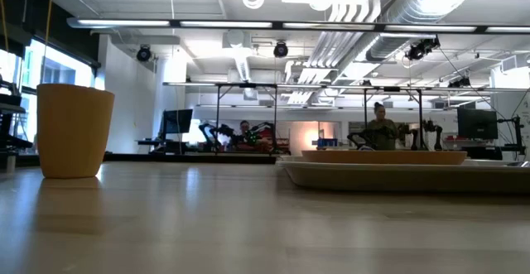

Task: Pick and place plate/cup/fork/spoon on tray
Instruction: Put the orange fork on the beige serving tray beside the orange spoon

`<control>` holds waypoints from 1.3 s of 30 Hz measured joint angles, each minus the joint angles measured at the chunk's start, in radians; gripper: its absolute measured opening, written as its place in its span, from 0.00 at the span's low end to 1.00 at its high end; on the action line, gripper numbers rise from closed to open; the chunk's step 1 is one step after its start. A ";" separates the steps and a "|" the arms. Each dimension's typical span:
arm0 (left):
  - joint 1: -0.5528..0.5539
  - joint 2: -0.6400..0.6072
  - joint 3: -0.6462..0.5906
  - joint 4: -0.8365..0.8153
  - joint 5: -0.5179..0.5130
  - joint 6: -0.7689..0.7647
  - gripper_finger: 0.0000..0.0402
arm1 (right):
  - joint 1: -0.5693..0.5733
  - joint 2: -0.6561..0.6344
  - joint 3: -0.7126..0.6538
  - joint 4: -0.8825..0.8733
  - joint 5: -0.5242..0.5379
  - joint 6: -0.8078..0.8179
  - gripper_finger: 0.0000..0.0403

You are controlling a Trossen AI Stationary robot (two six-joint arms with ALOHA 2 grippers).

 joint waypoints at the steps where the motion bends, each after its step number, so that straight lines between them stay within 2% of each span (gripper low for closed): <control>1: 0.000 0.000 0.000 0.000 0.000 0.000 0.45 | 0.000 0.007 0.000 0.000 -0.001 -0.018 0.58; 8: 0.000 0.000 0.000 0.000 0.000 0.000 0.45 | 0.014 0.031 0.002 0.006 -0.009 -0.072 0.58; 20: 0.018 0.000 0.000 0.000 0.000 0.000 0.45 | 0.094 0.029 0.004 -0.012 0.126 -0.218 0.56; 24: 0.018 0.000 0.000 0.000 0.000 0.000 0.45 | 0.095 0.036 0.004 -0.018 0.140 -0.218 0.48; 30: 0.018 0.000 0.000 0.000 0.000 0.000 0.45 | 0.093 0.076 0.007 -0.039 0.136 -0.195 0.30; 39: 0.018 0.000 0.000 0.000 0.000 0.001 0.45 | 0.089 0.053 0.002 -0.041 0.166 -0.175 0.09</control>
